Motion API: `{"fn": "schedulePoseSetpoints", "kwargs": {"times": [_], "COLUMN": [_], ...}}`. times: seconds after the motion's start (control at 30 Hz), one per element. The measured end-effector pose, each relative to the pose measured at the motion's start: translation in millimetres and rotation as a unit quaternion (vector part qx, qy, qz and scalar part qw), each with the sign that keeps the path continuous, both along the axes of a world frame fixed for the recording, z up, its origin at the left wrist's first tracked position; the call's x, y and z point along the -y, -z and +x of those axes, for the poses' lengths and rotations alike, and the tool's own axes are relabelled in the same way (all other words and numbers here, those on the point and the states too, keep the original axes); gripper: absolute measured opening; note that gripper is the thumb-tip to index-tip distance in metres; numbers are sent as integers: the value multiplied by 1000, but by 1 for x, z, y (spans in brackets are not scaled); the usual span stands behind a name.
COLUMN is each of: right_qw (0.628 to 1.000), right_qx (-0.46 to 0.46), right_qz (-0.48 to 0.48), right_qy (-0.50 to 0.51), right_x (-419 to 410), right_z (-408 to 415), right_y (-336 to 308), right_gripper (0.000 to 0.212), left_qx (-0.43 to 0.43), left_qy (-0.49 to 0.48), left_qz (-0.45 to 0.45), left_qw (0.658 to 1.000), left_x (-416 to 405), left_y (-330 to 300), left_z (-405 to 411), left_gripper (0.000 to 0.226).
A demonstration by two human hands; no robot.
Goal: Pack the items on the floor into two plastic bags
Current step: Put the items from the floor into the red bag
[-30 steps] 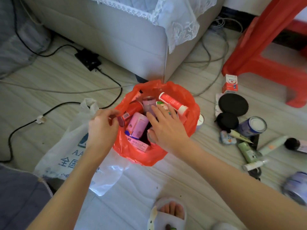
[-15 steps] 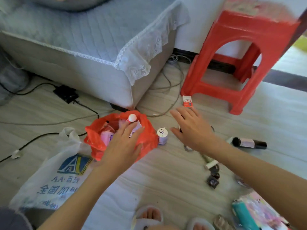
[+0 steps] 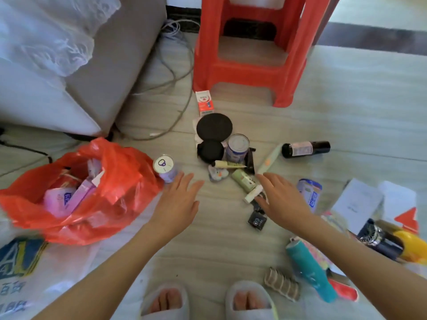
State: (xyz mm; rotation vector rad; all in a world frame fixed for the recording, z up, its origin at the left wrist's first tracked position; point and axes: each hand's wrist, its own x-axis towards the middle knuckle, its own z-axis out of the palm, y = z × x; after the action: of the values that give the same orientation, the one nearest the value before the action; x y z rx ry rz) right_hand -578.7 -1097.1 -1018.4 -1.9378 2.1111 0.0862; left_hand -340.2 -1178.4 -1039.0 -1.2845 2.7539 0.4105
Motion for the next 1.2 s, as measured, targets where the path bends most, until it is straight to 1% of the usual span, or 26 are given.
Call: {"fn": "schedulePoseSetpoints", "kwargs": {"times": [0.07, 0.13, 0.2, 0.3, 0.33, 0.37, 0.43, 0.5, 0.6, 0.67, 0.7, 0.73, 0.87, 1.0, 1.07, 1.17, 1.2], "right_qw": [1000, 999, 996, 992, 989, 986, 982, 979, 981, 981, 981, 980, 981, 981, 976, 956, 952], "right_qx": [13, 29, 51, 47, 47, 49, 50, 37, 22, 31, 39, 45, 83, 130, 156, 220, 234], "right_qz": [21, 39, 37, 42, 44, 45, 52, 70, 55, 51, 63, 81, 90, 59, 39, 46, 45], "right_qy": [3, 19, 59, 113, 133, 152, 177, 186, 184, 183, 179, 174, 151, 131, 145, 190, 191], "right_x": [5, 18, 34, 54, 58, 61, 68, 74, 78, 77, 76, 73, 65, 62, 60, 53, 52], "right_z": [-9, -13, -9, 3, 8, 13, 21, 29, 32, 31, 31, 31, 35, 47, 57, 75, 81], "right_y": [25, 49, 67, 94, 101, 108, 118, 121, 126, 127, 125, 123, 111, 86, 71, 48, 39], "right_gripper": [52, 46, 45, 53, 55, 57, 57, 50, 38, 36, 36, 37, 43, 49, 52, 55, 54], "left_qx": [46, 63, 65, 84, 105, 130, 148, 156, 160, 141, 138, 138, 109, 113, 63, -74, -120], "left_qy": [0, -5, -21, -65, -83, -103, -133, -133, -118, -93, -85, -82, -91, -138, -171, -234, -245], "left_qz": [22, 22, -4, -72, -78, -67, -36, -35, -73, -87, -85, -73, -34, 69, 85, 112, 106], "left_qw": [999, 998, 998, 992, 988, 984, 979, 978, 977, 982, 983, 984, 989, 982, 980, 963, 956], "left_x": [7, 18, 35, 67, 73, 78, 82, 82, 88, 86, 83, 78, 62, 47, 34, 5, -4], "left_y": [22, 35, 43, 45, 45, 45, 46, 45, 48, 52, 54, 57, 59, 47, 31, -3, -15], "left_z": [-4, -7, -6, -3, -1, -1, -3, -6, -4, -2, -1, 0, -1, -1, 4, 21, 30], "left_gripper": [60, 62, 64, 62, 62, 64, 71, 76, 76, 73, 72, 70, 60, 55, 58, 64, 66]}}
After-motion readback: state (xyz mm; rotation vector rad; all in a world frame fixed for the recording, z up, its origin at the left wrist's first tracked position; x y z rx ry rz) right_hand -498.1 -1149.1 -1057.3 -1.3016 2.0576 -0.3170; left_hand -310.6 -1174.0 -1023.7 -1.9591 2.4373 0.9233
